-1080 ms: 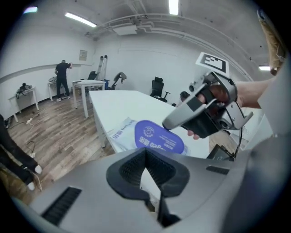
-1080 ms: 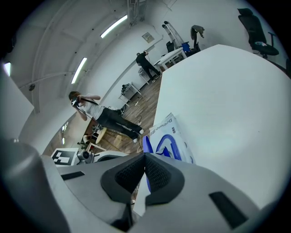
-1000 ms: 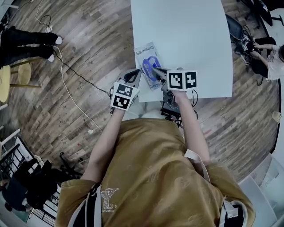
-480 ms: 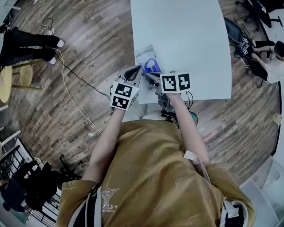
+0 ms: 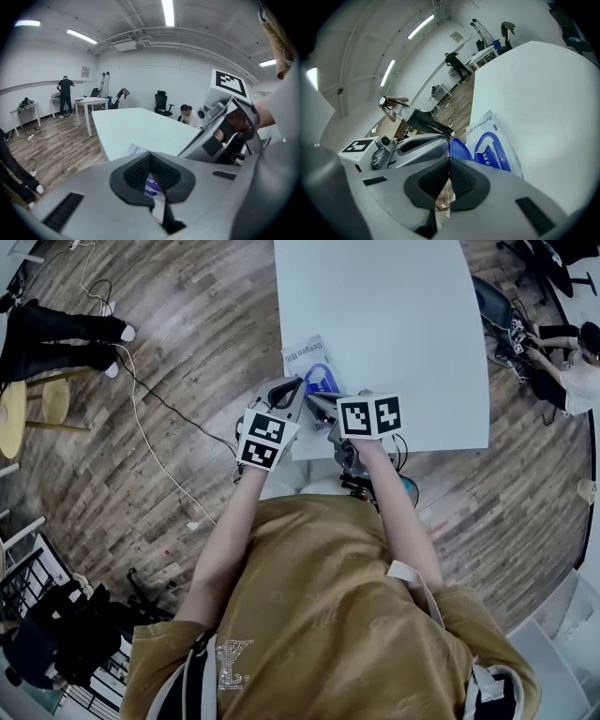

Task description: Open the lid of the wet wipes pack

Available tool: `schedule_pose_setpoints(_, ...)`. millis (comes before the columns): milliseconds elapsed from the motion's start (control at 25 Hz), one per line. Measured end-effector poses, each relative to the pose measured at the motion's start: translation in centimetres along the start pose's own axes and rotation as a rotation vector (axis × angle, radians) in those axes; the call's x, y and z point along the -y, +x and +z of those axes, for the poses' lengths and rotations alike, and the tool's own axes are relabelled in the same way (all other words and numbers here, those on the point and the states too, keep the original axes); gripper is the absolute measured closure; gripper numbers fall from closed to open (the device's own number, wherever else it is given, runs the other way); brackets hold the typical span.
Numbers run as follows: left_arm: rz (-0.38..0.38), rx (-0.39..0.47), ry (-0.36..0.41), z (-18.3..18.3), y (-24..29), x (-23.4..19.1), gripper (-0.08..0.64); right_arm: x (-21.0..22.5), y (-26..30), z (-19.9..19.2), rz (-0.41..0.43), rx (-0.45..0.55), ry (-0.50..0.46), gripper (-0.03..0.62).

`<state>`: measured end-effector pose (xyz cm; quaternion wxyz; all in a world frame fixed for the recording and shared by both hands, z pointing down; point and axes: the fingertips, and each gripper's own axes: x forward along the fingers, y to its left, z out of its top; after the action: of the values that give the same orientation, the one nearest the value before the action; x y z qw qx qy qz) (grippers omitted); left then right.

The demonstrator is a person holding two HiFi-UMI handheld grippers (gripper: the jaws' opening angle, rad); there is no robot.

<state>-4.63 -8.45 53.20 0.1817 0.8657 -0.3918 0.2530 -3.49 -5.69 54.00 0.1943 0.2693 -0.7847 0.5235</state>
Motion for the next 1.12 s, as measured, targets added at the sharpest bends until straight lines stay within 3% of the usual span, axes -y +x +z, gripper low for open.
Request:
schedule_pose_setpoints(440,0.012,-0.004,0.029,-0.2,0.1,-0.2,0.555,-0.2,0.2,0.0,-0.003,0.011,-0.003,0.584)
schedule_pose_setpoints(640,0.03,-0.014,0.026,-0.6,0.1,-0.8,0.555,-0.6,-0.8,0.3,0.037,0.086,-0.04,0.584)
schedule_pose_setpoints(960,0.054,-0.021,0.002,-1.4,-0.3,-1.8,0.555,-0.3,-3.4,2.2,-0.051,0.237,-0.193,0.584)
schedule_pose_setpoints(1120,0.062,-0.025,-0.005,-1.6,-0.3,-2.1,0.555,0.3,-4.0,2.8,-0.089,0.271,-0.21,0.584)
